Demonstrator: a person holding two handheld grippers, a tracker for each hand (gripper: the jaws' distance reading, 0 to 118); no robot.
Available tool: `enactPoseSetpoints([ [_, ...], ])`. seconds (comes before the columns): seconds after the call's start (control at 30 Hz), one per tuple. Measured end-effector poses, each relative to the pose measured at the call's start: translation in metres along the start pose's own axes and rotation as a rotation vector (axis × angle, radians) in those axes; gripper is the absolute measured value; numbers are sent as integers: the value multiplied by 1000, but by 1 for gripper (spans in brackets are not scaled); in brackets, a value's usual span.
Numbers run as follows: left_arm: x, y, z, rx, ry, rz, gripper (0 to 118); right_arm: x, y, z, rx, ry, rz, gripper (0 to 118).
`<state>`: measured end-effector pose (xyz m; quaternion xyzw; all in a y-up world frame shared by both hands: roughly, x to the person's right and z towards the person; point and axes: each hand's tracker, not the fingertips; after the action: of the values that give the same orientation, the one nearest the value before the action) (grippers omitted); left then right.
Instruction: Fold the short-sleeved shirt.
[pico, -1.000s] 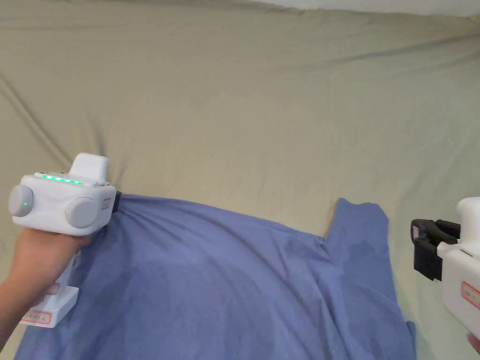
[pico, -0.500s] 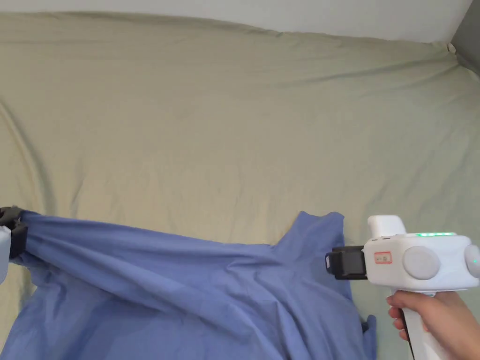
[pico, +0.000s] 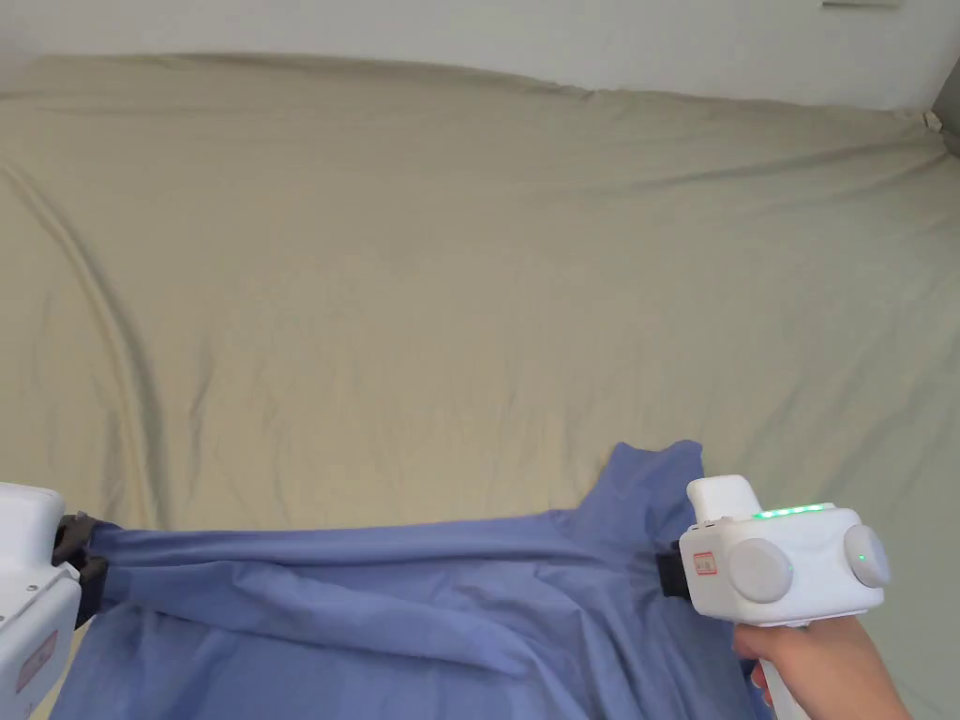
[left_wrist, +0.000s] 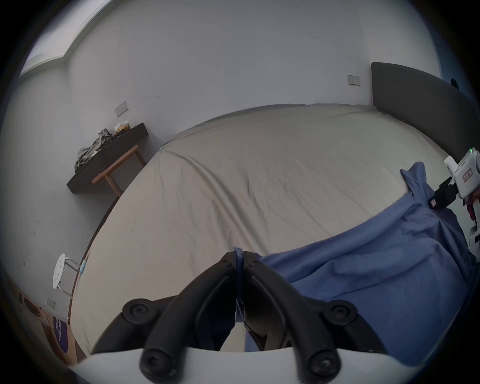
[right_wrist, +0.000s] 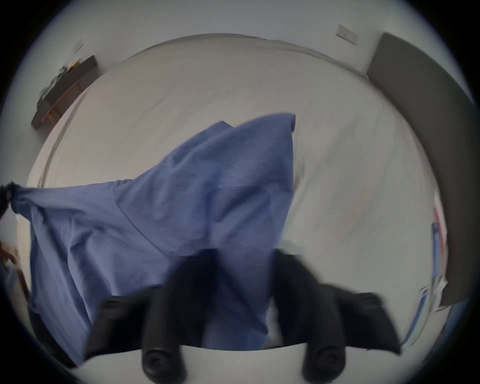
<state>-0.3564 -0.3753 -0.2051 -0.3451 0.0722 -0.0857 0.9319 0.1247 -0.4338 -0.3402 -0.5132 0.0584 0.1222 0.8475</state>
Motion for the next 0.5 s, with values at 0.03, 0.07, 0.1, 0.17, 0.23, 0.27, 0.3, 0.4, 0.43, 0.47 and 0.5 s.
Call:
enactPoseSetpoints([
  [0.03,0,-1,-1,2,-4,0,2,-2,-1,3,10,-33,42,2],
  [0.07,0,1,3,13,-10,9,2,0,-3,7,16,-5,62,2],
  [0.1,0,4,8,31,-4,16,2,4,-4,13,17,4,41,2],
  [0.17,-1,13,19,55,-8,36,2,14,-3,33,83,24,-24,2],
  [0.23,-6,24,33,100,1,54,2,24,-3,57,136,4,-59,2],
  [0.27,-9,30,41,128,4,59,2,31,-3,74,174,33,-81,2],
  [0.3,-9,37,52,154,15,62,2,36,-3,90,206,44,-101,2],
  [0.4,-19,56,80,232,30,72,2,52,-4,140,314,54,-107,2],
  [0.43,-20,63,94,265,36,77,2,57,-4,161,353,54,-103,2],
  [0.47,-23,70,107,294,41,77,2,61,-4,181,400,50,-106,2],
  [0.5,-26,77,118,324,49,75,2,65,-4,201,447,47,-107,2],
])
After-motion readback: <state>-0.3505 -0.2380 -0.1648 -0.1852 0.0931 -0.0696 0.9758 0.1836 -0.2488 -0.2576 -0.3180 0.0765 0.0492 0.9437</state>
